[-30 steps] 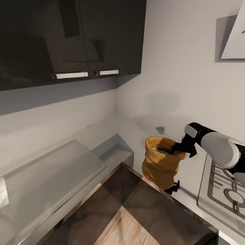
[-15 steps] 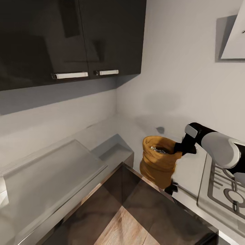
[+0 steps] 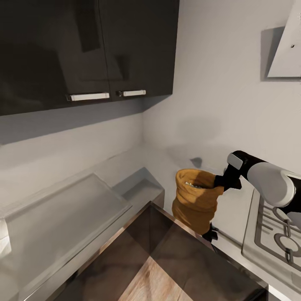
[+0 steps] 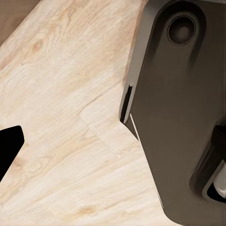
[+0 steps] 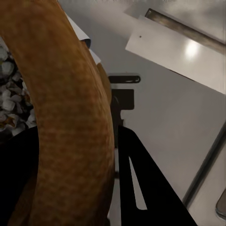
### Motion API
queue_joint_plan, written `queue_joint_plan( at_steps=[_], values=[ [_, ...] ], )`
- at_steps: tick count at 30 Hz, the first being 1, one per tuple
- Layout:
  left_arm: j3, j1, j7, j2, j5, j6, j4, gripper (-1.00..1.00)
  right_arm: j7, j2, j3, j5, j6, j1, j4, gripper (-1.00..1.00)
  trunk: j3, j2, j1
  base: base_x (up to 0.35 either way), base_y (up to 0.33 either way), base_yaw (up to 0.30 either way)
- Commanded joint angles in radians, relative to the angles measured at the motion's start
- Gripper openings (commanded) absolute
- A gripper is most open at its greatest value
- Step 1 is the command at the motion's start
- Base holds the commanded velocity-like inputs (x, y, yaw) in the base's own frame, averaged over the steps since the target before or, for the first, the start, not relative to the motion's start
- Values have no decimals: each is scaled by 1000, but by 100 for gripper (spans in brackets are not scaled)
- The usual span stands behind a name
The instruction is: In the kitchen, take the popcorn bag from the countertop, put it into the microwave, and heat it until the popcorn is cooked so the cooked popcorn ends up inside the bag.
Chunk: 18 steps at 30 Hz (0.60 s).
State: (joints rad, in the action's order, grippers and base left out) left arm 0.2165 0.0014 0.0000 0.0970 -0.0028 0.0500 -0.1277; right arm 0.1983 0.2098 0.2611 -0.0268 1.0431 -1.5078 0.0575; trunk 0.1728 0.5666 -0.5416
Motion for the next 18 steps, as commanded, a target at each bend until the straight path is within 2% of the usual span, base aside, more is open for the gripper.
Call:
queue_joint_plan(
  at_steps=[1,14,18],
  values=[
    [4,0,0,0,0,5,-3,100,7,0,9,-2,0,-2,2,-100,0,1,0,0,0,0],
    [4,0,0,0,0,5,-3,100,7,0,10,-2,0,-2,2,-100,-21,1,0,-3,0,0],
    [-2,0,0,-8,0,5,-3,100,7,2,12,-2,0,-2,1,-100,-28,1,0,-161,0,0]
  ],
)
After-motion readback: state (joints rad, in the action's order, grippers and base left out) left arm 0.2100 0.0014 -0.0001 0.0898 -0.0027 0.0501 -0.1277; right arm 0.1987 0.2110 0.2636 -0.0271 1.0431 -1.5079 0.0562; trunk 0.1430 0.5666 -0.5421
